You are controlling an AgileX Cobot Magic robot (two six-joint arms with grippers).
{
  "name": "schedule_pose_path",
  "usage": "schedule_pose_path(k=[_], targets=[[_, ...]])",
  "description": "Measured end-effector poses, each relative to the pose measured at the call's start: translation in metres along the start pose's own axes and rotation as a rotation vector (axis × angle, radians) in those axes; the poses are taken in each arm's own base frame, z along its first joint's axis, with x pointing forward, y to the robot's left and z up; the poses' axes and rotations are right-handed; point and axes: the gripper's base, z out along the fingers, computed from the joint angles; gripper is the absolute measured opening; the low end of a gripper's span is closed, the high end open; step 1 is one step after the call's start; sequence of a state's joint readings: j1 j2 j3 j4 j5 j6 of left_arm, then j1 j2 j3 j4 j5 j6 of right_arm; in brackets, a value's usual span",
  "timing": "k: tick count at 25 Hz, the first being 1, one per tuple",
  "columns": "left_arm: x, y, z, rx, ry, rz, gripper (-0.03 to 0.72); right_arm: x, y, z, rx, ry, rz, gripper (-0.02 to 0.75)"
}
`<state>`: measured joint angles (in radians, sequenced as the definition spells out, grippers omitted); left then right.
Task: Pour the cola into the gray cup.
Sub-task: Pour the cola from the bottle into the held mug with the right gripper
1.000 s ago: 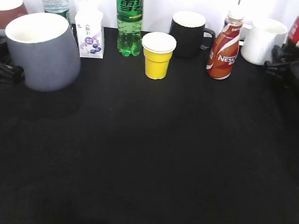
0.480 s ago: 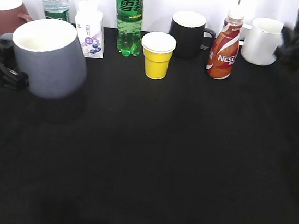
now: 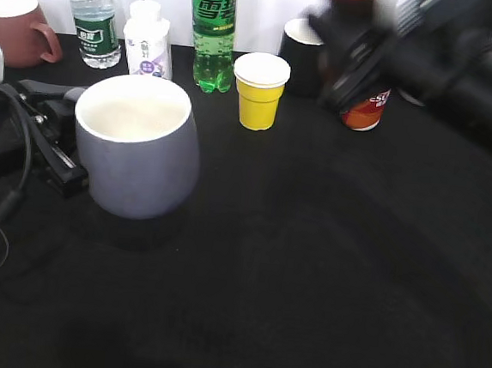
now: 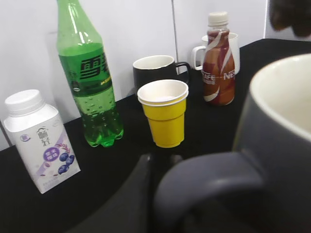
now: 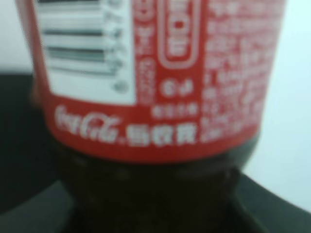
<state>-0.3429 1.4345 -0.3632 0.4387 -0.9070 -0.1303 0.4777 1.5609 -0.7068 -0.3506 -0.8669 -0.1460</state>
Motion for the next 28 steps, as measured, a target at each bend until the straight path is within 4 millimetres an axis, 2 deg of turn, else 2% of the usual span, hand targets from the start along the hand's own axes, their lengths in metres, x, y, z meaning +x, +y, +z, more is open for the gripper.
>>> schedule_pose_path(k=[4, 8, 10, 15, 18, 28], targets=[[0.001, -0.001, 0.000, 0.008, 0.009, 0.005, 0.062, 0.005, 0.006, 0.000, -0.053, 0.057, -0.306, 0.393], [0.002, -0.007, 0.000, 0.078, 0.018, 0.060, 0.062, 0.008, 0.007, 0.001, -0.065, 0.060, -0.475, 0.389], [0.001, -0.007, 0.000, 0.082, 0.009, 0.062, 0.062, 0.017, 0.010, 0.004, -0.086, 0.068, -0.632, 0.387], [0.001, -0.008, 0.000, 0.082, 0.009, 0.062, 0.062, 0.020, 0.012, 0.008, -0.070, 0.009, -0.747, 0.386], [0.001, -0.008, 0.000, 0.082, 0.009, 0.062, 0.062, 0.019, 0.012, 0.008, -0.067, -0.002, -0.885, 0.386], [-0.001, -0.012, -0.001, 0.132, -0.019, 0.096, 0.062, 0.016, 0.008, 0.008, -0.008, -0.020, -1.054, 0.386]])
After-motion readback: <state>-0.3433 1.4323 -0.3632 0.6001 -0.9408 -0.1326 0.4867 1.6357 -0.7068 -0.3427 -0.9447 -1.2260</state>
